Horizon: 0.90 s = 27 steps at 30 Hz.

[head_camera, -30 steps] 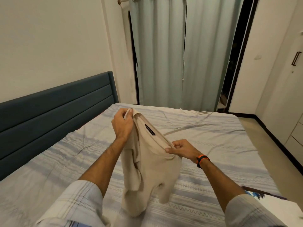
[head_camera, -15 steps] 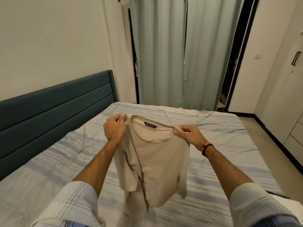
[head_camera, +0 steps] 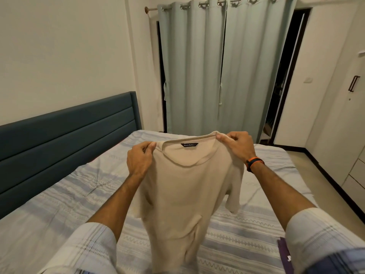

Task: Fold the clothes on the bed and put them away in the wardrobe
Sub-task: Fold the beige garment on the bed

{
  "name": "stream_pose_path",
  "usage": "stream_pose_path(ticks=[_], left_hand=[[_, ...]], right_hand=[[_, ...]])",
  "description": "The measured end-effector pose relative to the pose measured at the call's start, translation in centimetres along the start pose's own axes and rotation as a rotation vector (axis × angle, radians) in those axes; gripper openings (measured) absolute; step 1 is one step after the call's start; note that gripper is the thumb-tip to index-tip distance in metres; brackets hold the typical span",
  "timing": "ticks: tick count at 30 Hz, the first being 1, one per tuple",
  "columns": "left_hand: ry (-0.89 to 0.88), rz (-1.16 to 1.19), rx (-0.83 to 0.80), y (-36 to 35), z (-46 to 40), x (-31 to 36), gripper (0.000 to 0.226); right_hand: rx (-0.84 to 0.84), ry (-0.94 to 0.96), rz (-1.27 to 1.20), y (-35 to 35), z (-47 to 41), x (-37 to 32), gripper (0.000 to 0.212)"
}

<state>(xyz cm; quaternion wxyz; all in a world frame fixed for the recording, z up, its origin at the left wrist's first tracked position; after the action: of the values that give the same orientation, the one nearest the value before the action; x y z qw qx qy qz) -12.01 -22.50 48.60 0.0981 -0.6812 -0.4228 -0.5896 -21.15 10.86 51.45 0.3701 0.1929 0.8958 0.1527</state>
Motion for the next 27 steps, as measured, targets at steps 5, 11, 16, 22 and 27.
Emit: stream_pose_path(ticks=[5, 11, 16, 22, 27], left_hand=[[-0.048, -0.032, -0.015, -0.9, -0.8, 0.7, 0.029], [-0.091, -0.077, 0.004, -1.0, -1.9, 1.7, 0.031], [-0.238, -0.154, 0.039, -0.7, -1.9, 4.1, 0.028], [-0.207, -0.147, 0.011, -1.1, -2.2, 4.7, 0.036], [-0.205, -0.061, -0.064, -1.0, -2.2, 4.8, 0.036]], right_hand=[[-0.044, 0.017, 0.069, 0.8, -0.5, 0.5, 0.064], [-0.306, 0.038, 0.161, 1.5, -1.1, 2.5, 0.029], [-0.24, 0.046, 0.183, 2.6, -1.8, 2.3, 0.026], [-0.058, -0.057, 0.05, 3.0, -1.6, 3.4, 0.049], [0.033, -0.083, -0.082, 3.5, -1.0, 2.6, 0.035]])
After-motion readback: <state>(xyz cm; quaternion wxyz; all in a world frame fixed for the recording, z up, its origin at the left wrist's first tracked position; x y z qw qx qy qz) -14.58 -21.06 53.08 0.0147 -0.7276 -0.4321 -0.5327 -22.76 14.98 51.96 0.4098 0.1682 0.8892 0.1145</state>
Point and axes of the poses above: each hand's wrist, its own z-axis away from the middle knuckle, its own y-axis out of the back of the hand, x = y × z, the point moved 5 cm from there along -z, towards the middle knuckle, and after that the axes turned 14 degrees about y, right-handed, at the moved point
